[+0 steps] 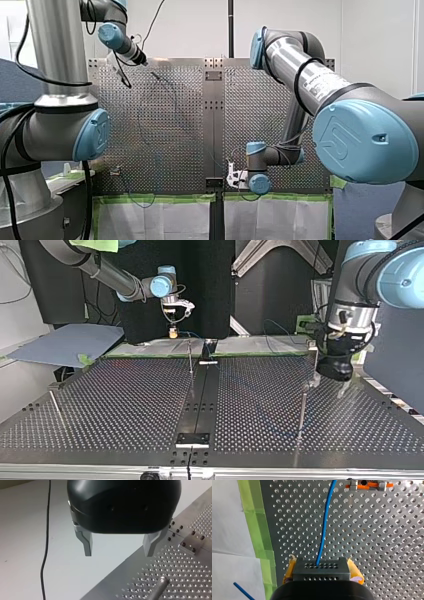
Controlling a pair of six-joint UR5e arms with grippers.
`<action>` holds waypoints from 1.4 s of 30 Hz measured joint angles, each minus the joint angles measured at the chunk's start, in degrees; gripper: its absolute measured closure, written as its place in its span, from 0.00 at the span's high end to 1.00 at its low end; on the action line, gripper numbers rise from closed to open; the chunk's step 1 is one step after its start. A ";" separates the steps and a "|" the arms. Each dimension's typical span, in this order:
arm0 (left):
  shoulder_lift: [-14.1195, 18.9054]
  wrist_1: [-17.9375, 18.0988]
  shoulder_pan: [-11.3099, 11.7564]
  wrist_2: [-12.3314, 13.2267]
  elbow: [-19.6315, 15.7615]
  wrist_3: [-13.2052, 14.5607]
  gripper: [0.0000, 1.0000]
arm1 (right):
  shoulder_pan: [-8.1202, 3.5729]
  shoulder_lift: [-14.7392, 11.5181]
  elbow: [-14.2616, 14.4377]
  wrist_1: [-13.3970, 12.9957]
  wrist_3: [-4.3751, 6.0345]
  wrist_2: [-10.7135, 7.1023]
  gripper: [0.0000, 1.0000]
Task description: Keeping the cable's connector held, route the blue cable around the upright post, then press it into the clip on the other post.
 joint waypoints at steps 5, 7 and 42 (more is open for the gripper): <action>-0.86 -2.30 -0.23 0.40 2.33 2.32 1.00 | -0.02 -0.01 0.00 0.21 -0.06 0.00 0.00; -1.26 -3.37 -0.37 0.90 3.36 3.37 1.00 | -0.02 -0.01 0.00 0.25 -0.07 0.00 0.00; -6.23 -19.13 -1.95 0.20 19.23 17.26 1.00 | 0.01 -0.01 -0.17 0.26 0.03 -0.18 0.00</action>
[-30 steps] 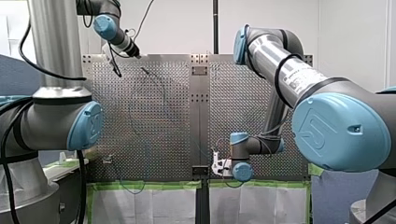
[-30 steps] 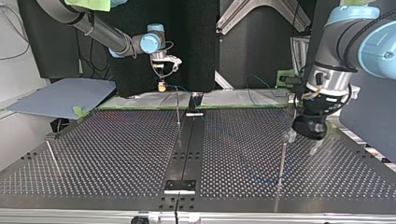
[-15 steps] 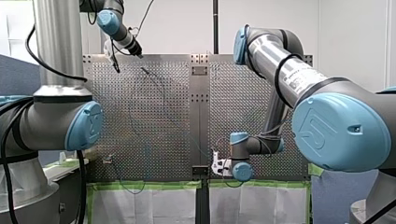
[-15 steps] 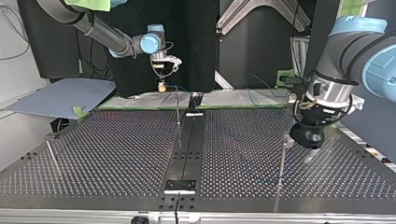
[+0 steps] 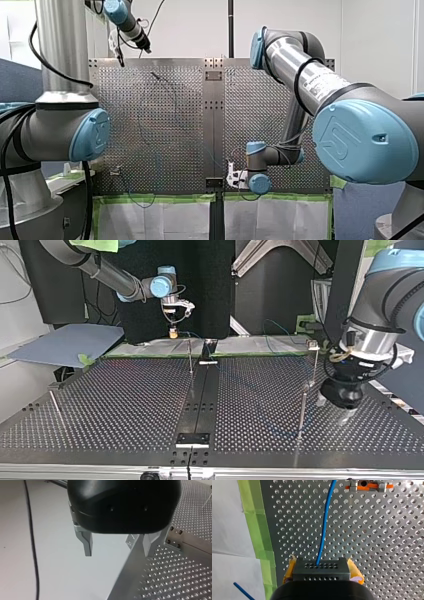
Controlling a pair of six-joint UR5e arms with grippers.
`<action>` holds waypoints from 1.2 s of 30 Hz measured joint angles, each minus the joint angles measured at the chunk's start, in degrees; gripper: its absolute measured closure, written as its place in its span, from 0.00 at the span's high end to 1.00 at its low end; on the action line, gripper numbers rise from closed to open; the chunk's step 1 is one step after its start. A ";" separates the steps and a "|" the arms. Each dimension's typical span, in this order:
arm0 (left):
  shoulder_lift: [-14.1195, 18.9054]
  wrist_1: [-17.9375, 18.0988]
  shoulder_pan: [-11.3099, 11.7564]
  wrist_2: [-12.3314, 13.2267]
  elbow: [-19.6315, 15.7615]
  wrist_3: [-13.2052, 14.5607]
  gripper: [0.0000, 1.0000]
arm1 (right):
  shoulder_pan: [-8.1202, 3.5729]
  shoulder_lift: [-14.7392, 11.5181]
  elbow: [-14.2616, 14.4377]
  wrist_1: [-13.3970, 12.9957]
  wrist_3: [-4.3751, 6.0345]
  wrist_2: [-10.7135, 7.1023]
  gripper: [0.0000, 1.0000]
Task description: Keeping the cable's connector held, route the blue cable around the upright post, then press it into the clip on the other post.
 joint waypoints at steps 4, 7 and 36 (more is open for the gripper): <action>-0.71 -1.27 -0.78 -0.30 1.56 0.67 1.00 | 0.00 -0.01 -0.01 0.05 -0.01 0.00 0.00; -1.78 -2.48 -1.71 -0.92 2.82 1.24 1.00 | -0.02 0.00 -0.01 0.09 -0.01 0.00 0.00; -7.60 -8.61 -4.91 -10.06 6.82 6.16 1.00 | -0.14 -0.01 0.00 0.32 -0.01 -0.09 0.00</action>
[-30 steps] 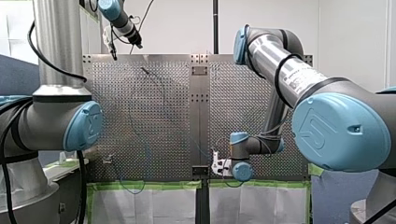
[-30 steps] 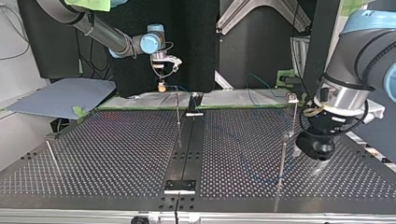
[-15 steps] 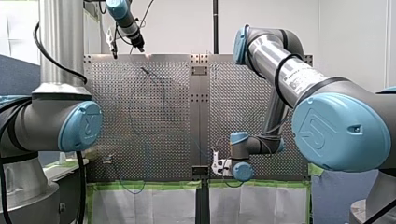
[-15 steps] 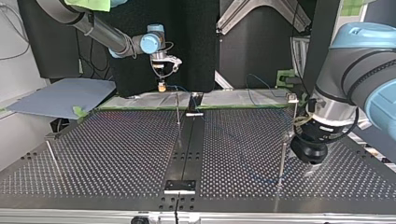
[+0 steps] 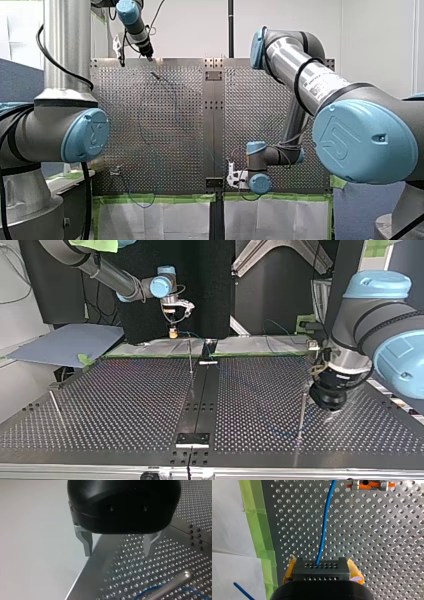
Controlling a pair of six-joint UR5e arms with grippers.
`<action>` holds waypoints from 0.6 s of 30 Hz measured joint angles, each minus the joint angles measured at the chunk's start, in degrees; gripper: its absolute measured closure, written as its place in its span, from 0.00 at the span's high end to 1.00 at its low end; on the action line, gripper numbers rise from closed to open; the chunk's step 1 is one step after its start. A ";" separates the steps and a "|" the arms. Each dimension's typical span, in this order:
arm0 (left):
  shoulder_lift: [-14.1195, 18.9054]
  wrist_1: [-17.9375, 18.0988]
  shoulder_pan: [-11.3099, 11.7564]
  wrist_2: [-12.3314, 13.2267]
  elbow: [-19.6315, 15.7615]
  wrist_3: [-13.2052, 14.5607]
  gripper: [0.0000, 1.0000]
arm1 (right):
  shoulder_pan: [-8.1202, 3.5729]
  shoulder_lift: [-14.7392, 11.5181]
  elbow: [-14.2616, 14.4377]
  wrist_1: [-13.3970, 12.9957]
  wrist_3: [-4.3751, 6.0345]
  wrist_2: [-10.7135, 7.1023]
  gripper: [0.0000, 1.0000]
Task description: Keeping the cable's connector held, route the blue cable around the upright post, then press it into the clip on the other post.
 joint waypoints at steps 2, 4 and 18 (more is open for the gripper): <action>-0.01 0.18 -0.06 0.00 -0.37 -0.02 1.00 | 0.00 -0.01 0.00 -0.01 0.00 0.00 0.00; -0.02 0.28 -0.17 0.00 -0.79 -0.02 1.00 | 0.00 -0.03 0.00 0.00 0.00 0.01 0.00; -0.04 0.19 -1.22 -1.20 -1.69 0.17 1.00 | 0.00 -0.04 0.00 0.18 -0.01 0.00 0.00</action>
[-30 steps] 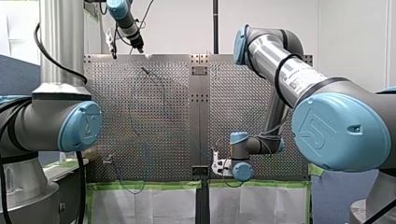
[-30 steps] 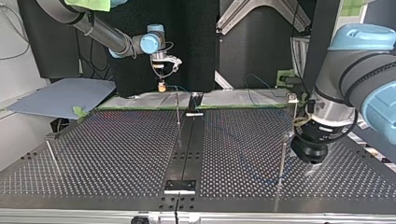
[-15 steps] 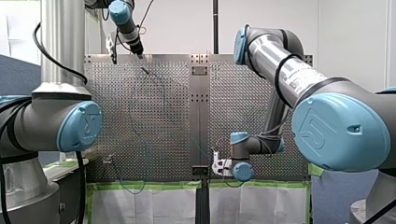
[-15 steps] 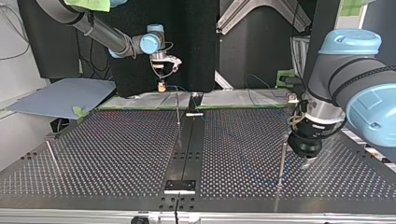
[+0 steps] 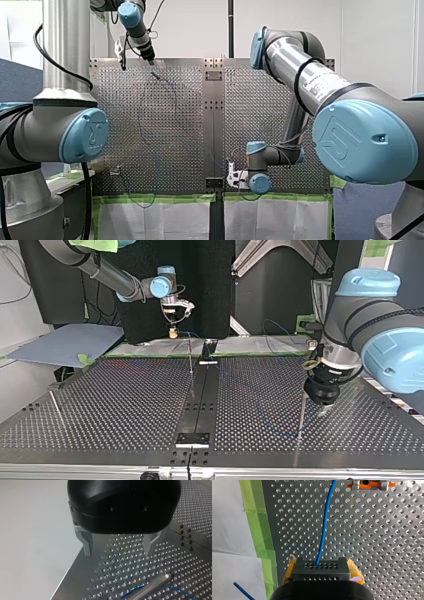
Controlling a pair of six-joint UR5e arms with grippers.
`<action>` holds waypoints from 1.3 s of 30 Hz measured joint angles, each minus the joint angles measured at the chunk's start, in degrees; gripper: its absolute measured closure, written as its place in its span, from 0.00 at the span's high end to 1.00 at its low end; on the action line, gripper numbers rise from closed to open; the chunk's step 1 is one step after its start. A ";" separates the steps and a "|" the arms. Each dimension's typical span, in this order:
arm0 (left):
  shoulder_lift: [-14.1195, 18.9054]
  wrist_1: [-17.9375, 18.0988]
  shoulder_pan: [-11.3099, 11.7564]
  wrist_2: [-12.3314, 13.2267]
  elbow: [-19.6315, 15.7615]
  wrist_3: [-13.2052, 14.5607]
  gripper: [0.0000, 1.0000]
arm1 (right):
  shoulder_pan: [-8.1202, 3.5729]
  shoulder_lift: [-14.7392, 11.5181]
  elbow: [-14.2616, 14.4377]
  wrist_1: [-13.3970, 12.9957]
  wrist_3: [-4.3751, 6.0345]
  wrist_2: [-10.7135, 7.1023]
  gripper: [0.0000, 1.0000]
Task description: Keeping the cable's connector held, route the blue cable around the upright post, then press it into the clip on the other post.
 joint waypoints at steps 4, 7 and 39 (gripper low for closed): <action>0.00 -0.90 -0.17 -0.81 -0.01 0.00 1.00 | 0.00 -0.01 0.00 -0.01 0.00 0.00 0.00; 0.00 -1.82 -0.26 -1.94 -0.01 0.17 1.00 | 0.00 -0.01 0.00 -0.02 0.00 0.00 0.00; -0.96 -1.36 0.73 -5.06 -1.93 0.73 1.00 | -0.26 -0.12 0.00 0.04 0.00 -0.14 0.00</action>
